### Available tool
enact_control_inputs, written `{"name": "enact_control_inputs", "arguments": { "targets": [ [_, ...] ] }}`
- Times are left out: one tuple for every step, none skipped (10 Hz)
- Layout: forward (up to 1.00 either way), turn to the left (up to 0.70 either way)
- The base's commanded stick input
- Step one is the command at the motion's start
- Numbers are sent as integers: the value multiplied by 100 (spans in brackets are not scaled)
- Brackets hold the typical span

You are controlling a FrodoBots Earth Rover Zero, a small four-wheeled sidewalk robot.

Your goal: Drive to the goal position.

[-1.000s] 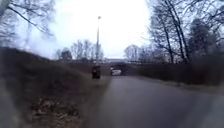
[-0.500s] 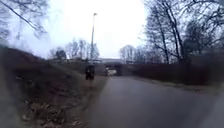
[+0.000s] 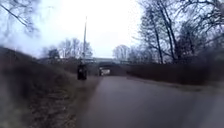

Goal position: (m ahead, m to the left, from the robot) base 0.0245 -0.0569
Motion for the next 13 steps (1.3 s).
{"name": "enact_control_inputs", "arguments": {
  "targets": [
    [45,-27],
    [45,-27],
    [45,-27],
    [45,-27],
    [45,-27],
    [45,-27],
    [45,-27],
    [45,-20],
    [45,-5],
    [45,0],
    [45,0],
    [45,0],
    [45,0]
  ]
}}
